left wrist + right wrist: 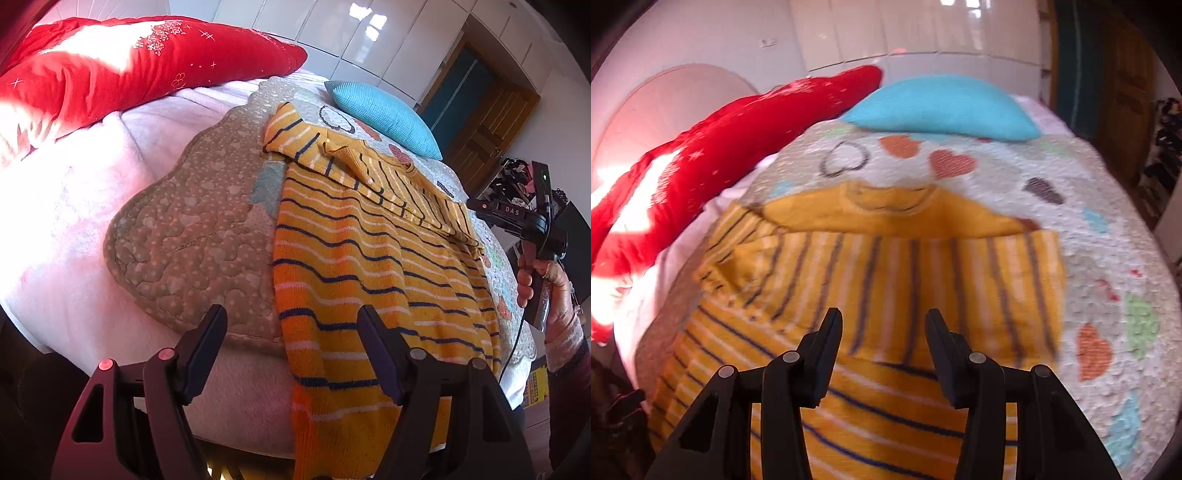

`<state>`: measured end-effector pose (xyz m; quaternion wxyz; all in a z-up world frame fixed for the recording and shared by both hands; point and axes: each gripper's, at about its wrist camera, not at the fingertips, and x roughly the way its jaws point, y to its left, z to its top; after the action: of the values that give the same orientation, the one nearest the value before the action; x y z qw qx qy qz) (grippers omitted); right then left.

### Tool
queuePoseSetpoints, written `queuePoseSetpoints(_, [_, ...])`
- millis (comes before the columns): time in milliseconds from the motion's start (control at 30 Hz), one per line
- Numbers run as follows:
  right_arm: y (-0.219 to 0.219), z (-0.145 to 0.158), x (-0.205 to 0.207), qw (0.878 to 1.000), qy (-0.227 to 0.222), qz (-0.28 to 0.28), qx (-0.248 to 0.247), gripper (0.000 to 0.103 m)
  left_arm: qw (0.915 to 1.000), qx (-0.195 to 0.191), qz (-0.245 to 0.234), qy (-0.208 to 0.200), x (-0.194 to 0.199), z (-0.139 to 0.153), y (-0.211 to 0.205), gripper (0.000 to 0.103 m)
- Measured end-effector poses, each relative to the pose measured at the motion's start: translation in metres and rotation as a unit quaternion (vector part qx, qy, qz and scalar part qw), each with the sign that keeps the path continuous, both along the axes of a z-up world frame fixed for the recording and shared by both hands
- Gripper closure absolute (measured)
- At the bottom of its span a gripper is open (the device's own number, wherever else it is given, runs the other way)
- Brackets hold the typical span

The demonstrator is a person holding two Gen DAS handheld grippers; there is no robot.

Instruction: Fold small clothes

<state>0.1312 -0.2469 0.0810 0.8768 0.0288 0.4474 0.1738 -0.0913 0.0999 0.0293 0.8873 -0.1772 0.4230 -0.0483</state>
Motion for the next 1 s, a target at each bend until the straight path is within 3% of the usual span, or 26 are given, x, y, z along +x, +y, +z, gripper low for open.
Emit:
queuePoseSetpoints(133, [0.034, -0.027, -0.004, 0.997, 0.053, 0.023, 0.058, 0.052, 0.9999, -0.015, 0.003, -0.003, -0.008, -0.002, 0.006, 0.031])
queuePoseSetpoints(233, [0.036, -0.041, -0.011, 0.998, 0.042, 0.000, 0.038, 0.052, 0.9998, -0.018, 0.006, -0.006, -0.010, -0.002, 0.014, 0.031])
queuePoseSetpoints(400, [0.027, -0.041, -0.017, 0.998, 0.044, -0.014, 0.050, 0.052, 0.9993, -0.034, 0.009, -0.010, -0.003, -0.001, 0.024, 0.031])
queuePoseSetpoints(500, [0.024, -0.039, -0.027, 0.998, 0.037, -0.012, 0.044, 0.052, 0.9977, -0.064, 0.000, -0.023, 0.015, 0.011, 0.024, 0.031])
queuePoseSetpoints(633, [0.017, -0.042, -0.044, 0.998, 0.035, -0.019, 0.043, 0.052, 0.9930, -0.096, -0.032, -0.062, 0.072, 0.042, 0.014, 0.030])
queuePoseSetpoints(700, [0.010, -0.044, -0.052, 0.998, 0.038, -0.024, 0.050, 0.052, 0.9931, -0.097, -0.035, -0.056, 0.117, 0.045, 0.006, 0.030])
queuePoseSetpoints(867, [-0.004, -0.044, -0.072, 0.997, 0.037, -0.033, 0.054, 0.051, 0.9879, -0.142, -0.061, 0.010, 0.217, 0.012, -0.014, 0.030])
queuePoseSetpoints(933, [-0.010, -0.042, -0.078, 0.997, 0.034, -0.036, 0.055, 0.048, 0.9873, -0.141, -0.063, 0.038, 0.239, -0.005, -0.021, 0.030])
queuePoseSetpoints(967, [-0.012, -0.041, -0.081, 0.997, 0.032, -0.036, 0.053, 0.048, 0.9858, -0.146, -0.067, 0.048, 0.247, -0.012, -0.024, 0.033])
queuePoseSetpoints(1000, [-0.013, -0.041, -0.083, 0.998, 0.030, -0.035, 0.050, 0.048, 0.9840, -0.154, -0.074, 0.050, 0.251, -0.016, -0.027, 0.044])
